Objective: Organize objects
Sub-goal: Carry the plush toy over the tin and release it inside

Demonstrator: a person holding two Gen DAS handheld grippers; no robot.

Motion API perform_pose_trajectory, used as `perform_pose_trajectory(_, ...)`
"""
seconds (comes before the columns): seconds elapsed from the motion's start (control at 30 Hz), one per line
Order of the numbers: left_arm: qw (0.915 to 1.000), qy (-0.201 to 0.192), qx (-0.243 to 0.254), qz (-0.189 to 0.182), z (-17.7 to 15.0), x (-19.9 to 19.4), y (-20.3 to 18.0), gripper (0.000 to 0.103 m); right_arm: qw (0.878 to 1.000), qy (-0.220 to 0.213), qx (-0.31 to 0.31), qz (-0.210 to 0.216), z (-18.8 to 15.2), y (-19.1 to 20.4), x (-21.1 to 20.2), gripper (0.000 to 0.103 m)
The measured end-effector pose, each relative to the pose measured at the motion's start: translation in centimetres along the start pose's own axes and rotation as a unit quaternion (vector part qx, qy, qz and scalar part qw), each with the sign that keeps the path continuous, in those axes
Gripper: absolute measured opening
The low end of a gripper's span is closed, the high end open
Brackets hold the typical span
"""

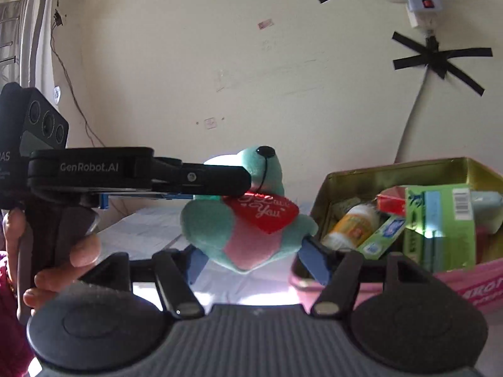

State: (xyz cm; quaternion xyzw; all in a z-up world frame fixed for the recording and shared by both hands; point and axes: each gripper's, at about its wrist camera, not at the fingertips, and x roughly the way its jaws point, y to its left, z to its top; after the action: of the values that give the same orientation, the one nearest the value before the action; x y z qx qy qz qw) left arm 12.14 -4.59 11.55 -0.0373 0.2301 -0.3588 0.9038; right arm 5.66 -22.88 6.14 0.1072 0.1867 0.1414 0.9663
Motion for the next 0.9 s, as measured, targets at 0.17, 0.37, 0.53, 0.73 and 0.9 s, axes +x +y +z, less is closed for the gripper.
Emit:
perform_pose_trajectory(0.17,0.9987,0.047,0.001,0.017,0.7,7.1,-0.9,0.070,0.998,0.054,0.024,-0.028,1.3,-5.3,1.4,0.064)
perform_pose_trajectory(0.37,0.9960,0.075,-0.030,0.040,2.3,13.0,0.8,0.073,0.992,0.113,0.004,-0.061,2.6,-9.0,4.2,0.064)
perform_pose_trajectory(0.53,0.9928,0.051,-0.038,0.101,4.3,15.7,1.5,0.084,0.988,0.095,-0.064,-0.101,4.3,-7.9,6.6,0.076)
perform_pose_trajectory(0.73,0.9908,0.023,-0.063,0.118,4.5,12.1,2.9,0.085,0.990,0.053,-0.081,-0.098,3.9,-5.9,4.3,0.084)
perform_pose_trajectory(0.9,0.9871,-0.011,-0.083,0.136,3.6,6.2,5.5,0.085,0.991,0.039,-0.091,-0.091,4.3,-4.0,2.0,0.083)
